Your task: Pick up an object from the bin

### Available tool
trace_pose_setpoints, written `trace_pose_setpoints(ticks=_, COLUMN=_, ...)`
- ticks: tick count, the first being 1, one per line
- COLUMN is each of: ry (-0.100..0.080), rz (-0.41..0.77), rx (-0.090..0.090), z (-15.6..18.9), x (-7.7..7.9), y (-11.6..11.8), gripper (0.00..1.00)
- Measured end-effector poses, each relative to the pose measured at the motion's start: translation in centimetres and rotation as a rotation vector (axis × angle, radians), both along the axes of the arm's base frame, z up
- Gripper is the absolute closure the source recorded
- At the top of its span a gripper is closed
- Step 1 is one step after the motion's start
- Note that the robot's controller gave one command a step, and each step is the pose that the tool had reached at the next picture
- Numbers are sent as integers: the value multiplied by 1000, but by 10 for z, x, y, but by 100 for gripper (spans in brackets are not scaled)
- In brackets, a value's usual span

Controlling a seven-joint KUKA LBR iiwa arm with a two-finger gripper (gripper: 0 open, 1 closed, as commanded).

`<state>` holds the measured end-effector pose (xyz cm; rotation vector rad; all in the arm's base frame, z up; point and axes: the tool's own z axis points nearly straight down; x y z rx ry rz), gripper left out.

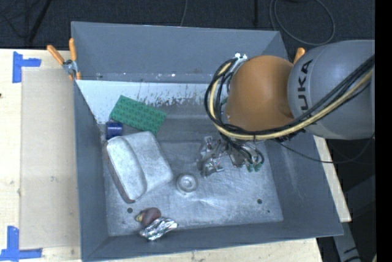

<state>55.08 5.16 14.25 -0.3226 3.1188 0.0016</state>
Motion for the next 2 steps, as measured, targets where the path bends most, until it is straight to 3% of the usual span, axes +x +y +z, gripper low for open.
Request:
trace_pose_setpoints(ticks=1, ry=6, rz=-3, rx=-1, z=-4, x=-1, y=-1, gripper=0)
trace_pose_setpoints(ticks=2, ry=9, rz=375, rx=-1, z=-40, x=-19, y=28, gripper=0)
